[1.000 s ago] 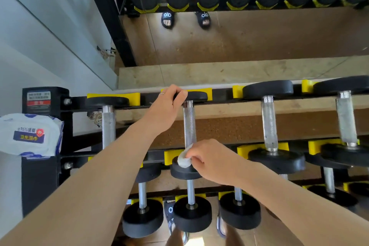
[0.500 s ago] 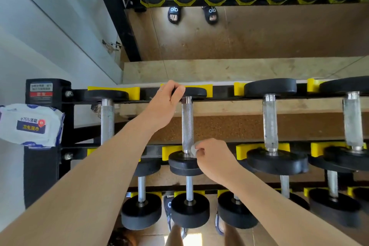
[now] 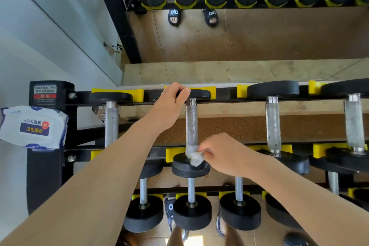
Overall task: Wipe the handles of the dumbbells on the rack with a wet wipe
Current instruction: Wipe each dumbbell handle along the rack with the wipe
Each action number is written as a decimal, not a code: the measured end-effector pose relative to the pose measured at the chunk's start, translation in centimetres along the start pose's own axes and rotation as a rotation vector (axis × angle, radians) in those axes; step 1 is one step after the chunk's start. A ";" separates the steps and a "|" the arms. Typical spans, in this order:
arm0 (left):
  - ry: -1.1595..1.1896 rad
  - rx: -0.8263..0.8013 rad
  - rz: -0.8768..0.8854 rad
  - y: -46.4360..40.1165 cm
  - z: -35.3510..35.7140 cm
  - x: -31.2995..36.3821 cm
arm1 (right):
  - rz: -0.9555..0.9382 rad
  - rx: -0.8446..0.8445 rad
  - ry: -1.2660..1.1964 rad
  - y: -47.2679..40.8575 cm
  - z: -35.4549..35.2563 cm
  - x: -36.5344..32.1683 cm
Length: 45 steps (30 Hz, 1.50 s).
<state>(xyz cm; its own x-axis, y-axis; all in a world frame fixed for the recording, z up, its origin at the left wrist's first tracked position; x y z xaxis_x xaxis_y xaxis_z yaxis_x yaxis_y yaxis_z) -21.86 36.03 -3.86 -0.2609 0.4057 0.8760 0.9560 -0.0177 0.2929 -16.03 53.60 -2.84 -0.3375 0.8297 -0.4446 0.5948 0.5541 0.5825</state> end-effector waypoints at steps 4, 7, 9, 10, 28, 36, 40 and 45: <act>0.019 0.004 -0.014 0.1 0.0 0.0 | 0.366 0.143 -0.250 -1.4 0.3 2.1; 0.013 0.002 -0.026 0.1 0.0 0.0 | 0.464 0.134 -0.415 -2.4 1.5 0.3; 0.012 0.004 -0.023 0.1 0.0 0.0 | 0.485 0.100 -0.468 -2.4 1.8 -0.5; 0.012 0.006 -0.020 0.2 0.0 0.0 | 0.510 0.079 -0.516 -2.3 1.7 -0.4; 0.026 -0.002 -0.035 -0.1 0.0 0.0 | 0.283 0.780 -0.378 -3.3 -3.2 -3.1; -0.031 0.008 -0.020 0.1 0.0 0.5 | -0.184 0.125 0.178 -2.2 1.6 -2.2; -0.052 -0.003 -0.030 0.3 -0.1 0.6 | -0.171 -0.005 0.145 -1.8 1.2 -2.0; -0.068 0.012 -0.044 0.5 0.2 0.8 | 0.022 0.046 -0.047 0.2 0.4 0.9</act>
<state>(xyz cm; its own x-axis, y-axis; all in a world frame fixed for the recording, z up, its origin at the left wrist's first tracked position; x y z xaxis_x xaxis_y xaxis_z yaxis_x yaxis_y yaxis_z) -21.56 36.50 -3.03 -0.2932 0.4667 0.8344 0.9455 0.0119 0.3255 -15.89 54.43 -3.40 -0.2895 0.8370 -0.4643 0.6349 0.5310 0.5613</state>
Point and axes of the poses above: each hand's wrist, its own y-axis away from the middle knuckle, its own z-axis out of the palm, x = y × z, the point moved 3 cm from there along -y, towards the middle knuckle, and after that the axes turned 10 degrees about y, right-handed, at the moved point
